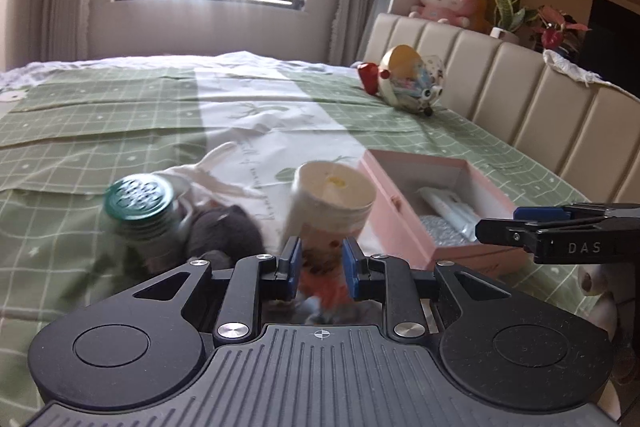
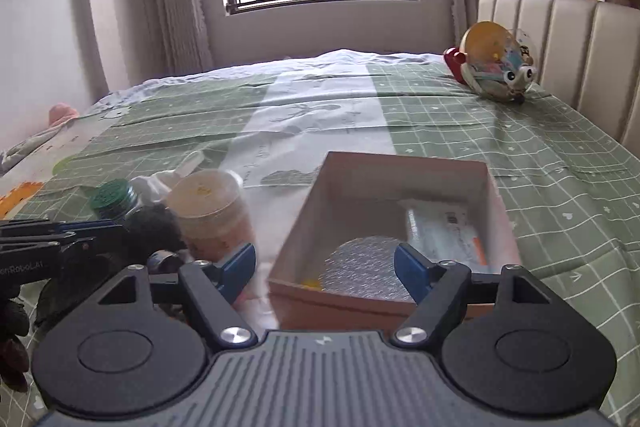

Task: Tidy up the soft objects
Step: 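Grasp the black plush item with the left tool while the right tool grasps the grey knit hat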

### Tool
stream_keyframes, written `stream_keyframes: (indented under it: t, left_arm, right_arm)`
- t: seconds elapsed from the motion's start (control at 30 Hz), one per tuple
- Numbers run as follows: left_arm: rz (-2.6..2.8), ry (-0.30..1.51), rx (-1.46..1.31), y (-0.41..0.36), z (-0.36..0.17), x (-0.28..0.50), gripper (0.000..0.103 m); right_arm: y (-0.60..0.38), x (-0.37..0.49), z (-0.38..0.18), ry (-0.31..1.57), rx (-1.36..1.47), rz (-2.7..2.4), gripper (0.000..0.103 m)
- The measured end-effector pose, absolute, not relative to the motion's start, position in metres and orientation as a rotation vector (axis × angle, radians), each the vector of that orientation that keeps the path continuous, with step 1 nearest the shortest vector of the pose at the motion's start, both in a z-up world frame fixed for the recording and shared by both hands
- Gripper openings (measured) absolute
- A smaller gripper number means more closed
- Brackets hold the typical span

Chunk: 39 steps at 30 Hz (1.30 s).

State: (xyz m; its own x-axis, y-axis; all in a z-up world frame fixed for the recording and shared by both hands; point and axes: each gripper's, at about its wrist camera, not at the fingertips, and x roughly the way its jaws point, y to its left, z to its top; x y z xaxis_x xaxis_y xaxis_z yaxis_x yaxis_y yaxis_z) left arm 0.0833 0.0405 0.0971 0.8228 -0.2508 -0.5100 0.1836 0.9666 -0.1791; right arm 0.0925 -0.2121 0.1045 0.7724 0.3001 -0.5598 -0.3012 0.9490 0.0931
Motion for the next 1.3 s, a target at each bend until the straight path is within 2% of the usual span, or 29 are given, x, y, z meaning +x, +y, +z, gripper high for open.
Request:
stream_keyframes:
  t: [0.3, 0.67, 0.9, 1.1, 1.13, 1.17, 1.2, 1.23, 1.27, 1.3]
  left_arm:
    - [-0.133, 0.602, -0.222, 0.098, 0.069, 0.036, 0.025]
    - [0.058, 0.489, -0.423, 0.172, 0.074, 0.010, 0.025]
    - [0.094, 0.545, -0.589, 0.220, 0.049, 0.016, 0.025]
    - [-0.058, 0.572, -0.651, 0.229, 0.038, 0.036, 0.025]
    - [-0.083, 0.590, -0.627, 0.226, 0.039, 0.039, 0.025]
    - [-0.098, 0.608, -0.595, 0.224, 0.040, 0.043, 0.025]
    - [-0.103, 0.624, -0.560, 0.221, 0.041, 0.047, 0.025]
    - [-0.095, 0.637, -0.523, 0.219, 0.042, 0.051, 0.025]
    - [-0.084, 0.646, -0.503, 0.219, 0.042, 0.054, 0.025]
    - [-0.080, 0.655, -0.493, 0.220, 0.041, 0.058, 0.025]
  right_arm:
    - [-0.140, 0.040, 0.064, 0.648, -0.057, 0.454, 0.077]
    - [-0.118, 0.026, 0.013, 0.634, -0.149, 0.430, 0.077]
    - [-0.119, 0.024, 0.021, 0.632, -0.120, 0.455, 0.077]
    - [-0.095, 0.031, 0.050, 0.619, -0.050, 0.562, 0.077]
    - [-0.089, 0.036, 0.053, 0.625, -0.035, 0.575, 0.076]
    - [-0.081, 0.042, 0.056, 0.638, -0.023, 0.586, 0.065]
    - [-0.072, 0.048, 0.058, 0.655, -0.017, 0.600, 0.050]
    - [-0.065, 0.054, 0.058, 0.672, -0.012, 0.619, 0.044]
    - [-0.056, 0.060, 0.058, 0.684, -0.003, 0.635, 0.039]
    - [-0.048, 0.065, 0.057, 0.687, 0.005, 0.644, 0.039]
